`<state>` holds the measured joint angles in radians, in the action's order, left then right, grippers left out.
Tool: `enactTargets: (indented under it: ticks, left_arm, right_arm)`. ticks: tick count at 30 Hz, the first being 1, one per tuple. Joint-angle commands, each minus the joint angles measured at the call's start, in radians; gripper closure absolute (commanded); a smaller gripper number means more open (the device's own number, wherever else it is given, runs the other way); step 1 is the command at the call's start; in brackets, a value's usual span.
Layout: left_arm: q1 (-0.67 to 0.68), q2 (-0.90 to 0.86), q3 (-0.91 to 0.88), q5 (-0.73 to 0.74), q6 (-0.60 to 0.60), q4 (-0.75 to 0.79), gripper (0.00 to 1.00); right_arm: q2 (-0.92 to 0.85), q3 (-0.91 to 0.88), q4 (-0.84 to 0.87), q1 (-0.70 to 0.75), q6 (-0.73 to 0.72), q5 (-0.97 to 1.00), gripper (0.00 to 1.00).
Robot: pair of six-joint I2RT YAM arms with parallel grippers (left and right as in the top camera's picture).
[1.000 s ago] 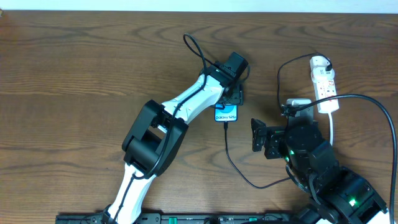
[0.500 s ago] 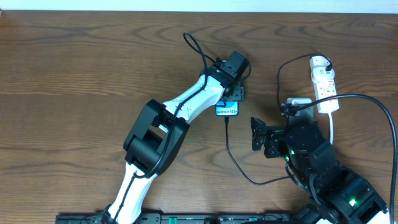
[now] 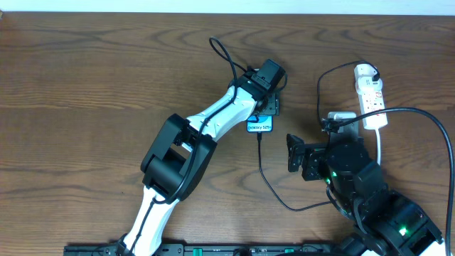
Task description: Plug charger to phone and switch on socket
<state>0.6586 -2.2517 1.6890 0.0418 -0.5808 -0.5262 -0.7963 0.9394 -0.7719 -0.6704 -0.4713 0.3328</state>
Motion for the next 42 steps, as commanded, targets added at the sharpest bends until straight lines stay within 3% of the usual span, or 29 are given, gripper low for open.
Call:
enactTargets:
  ticks: [1, 19, 23, 34, 42]
  left_arm:
    - [0.0, -0.032, -0.043, -0.009, -0.039, -0.01, 0.38]
    - [0.011, -0.083, -0.045, -0.01, -0.04, 0.014, 0.37]
    - [0.016, -0.084, -0.045, -0.011, 0.005, 0.022, 0.37]
    - [0.051, -0.092, -0.045, -0.122, 0.007, 0.02, 0.37]
    - [0.061, -0.113, -0.045, -0.14, -0.066, 0.019, 0.37]
  right_arm:
    - [0.002, 0.011, 0.001, 0.01, -0.015, 0.003, 0.01]
    - [0.002, 0.011, 0.002, 0.01, -0.015, -0.002, 0.01]
    - [0.002, 0.011, 0.002, 0.01, -0.015, -0.002, 0.01]
    - [0.002, 0.011, 0.002, 0.01, -0.015, -0.002, 0.01]
    - [0.002, 0.011, 0.001, 0.01, -0.015, -0.002, 0.01]
